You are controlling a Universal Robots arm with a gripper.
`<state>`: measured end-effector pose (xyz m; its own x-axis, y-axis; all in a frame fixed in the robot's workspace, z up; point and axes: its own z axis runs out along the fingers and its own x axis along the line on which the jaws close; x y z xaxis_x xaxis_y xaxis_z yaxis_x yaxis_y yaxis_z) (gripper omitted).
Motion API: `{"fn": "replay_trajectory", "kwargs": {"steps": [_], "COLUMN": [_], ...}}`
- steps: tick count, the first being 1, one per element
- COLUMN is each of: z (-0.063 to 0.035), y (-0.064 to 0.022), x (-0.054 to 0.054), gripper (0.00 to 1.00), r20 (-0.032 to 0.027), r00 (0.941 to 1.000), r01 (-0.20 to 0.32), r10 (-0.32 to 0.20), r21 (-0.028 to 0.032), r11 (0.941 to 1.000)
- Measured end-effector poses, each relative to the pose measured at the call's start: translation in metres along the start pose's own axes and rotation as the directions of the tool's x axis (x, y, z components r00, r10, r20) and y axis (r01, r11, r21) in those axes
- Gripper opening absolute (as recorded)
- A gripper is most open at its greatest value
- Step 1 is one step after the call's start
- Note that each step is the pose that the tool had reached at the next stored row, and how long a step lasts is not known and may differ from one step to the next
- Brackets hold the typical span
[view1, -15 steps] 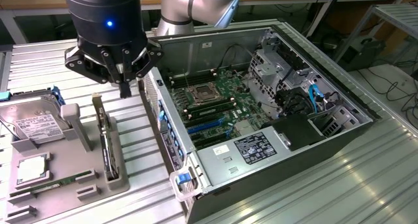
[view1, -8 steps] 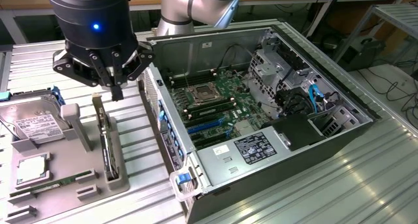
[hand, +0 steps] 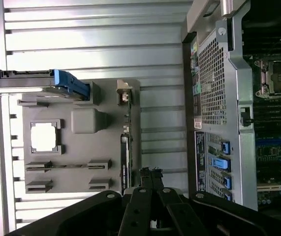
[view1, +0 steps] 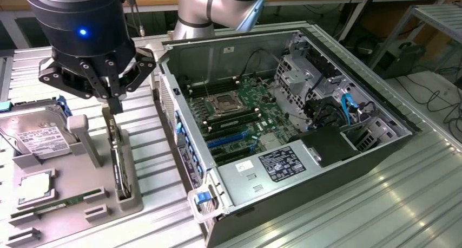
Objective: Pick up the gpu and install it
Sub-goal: 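Reach for the gpu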
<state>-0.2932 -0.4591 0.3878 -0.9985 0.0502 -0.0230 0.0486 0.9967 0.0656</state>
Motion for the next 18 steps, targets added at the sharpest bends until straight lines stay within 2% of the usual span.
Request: {"fn": "replay_trajectory", "kwargs": {"steps": [11, 16, 18], "z": [0.0029, 0.0030, 0.0029], "y": [0.0084, 0.0079, 0.0078], "x": [0.019, 0.038, 0.042], "gripper": [0.11, 0.11, 0.11], "r20": [-0.0001, 0.0003, 0.0003], "r00": [1.0000, 1.0000, 1.0000], "r01": [0.000, 0.000, 0.000], "r10": [0.000, 0.000, 0.000], "r21": [0.0000, 0.0000, -0.0001], "r11": [1.0000, 1.0000, 1.0000]}}
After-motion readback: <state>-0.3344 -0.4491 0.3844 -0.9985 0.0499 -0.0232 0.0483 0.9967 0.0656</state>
